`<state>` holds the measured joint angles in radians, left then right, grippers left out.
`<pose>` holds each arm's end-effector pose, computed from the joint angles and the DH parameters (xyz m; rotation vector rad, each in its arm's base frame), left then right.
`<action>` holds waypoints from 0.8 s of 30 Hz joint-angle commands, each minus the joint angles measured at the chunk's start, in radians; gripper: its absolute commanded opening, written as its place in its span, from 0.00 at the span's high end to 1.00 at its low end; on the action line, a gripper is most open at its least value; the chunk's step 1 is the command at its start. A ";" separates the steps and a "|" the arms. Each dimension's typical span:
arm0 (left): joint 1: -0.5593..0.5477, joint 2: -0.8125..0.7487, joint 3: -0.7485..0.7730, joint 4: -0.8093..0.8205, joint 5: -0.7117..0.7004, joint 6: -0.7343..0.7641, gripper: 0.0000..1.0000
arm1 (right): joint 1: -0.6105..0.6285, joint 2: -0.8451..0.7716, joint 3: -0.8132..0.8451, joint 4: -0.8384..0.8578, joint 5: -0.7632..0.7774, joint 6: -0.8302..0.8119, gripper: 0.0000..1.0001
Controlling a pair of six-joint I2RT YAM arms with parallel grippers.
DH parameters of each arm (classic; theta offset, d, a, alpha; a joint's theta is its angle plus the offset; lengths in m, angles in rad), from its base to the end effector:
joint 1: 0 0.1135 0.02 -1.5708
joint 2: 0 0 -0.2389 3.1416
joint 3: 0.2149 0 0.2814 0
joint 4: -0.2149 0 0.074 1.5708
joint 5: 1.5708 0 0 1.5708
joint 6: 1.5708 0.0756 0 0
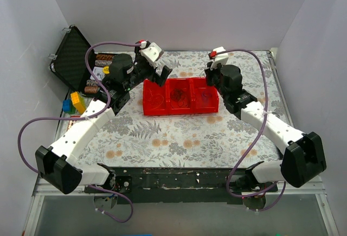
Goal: Untangle the cables
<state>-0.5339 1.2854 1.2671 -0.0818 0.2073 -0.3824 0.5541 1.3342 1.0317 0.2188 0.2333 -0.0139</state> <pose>0.3157 -0.2047 0.3829 0.2942 1.7180 -0.8562 0.3420 0.1911 0.3088 -0.2911 1.6310 0.2182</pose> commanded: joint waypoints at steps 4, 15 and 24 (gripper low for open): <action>-0.001 -0.034 0.014 -0.010 0.015 0.002 0.02 | -0.029 0.034 -0.111 0.123 0.047 0.006 0.99; -0.001 -0.028 0.020 -0.006 0.004 -0.004 0.02 | -0.077 0.095 -0.078 0.137 0.002 0.037 0.99; -0.001 -0.031 0.017 -0.007 0.003 -0.004 0.02 | -0.097 0.134 0.066 0.129 -0.054 0.048 0.99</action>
<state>-0.5339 1.2854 1.2671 -0.0830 0.2100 -0.3824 0.4637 1.4818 0.9966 0.2871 0.2203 0.0212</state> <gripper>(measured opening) 0.981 0.028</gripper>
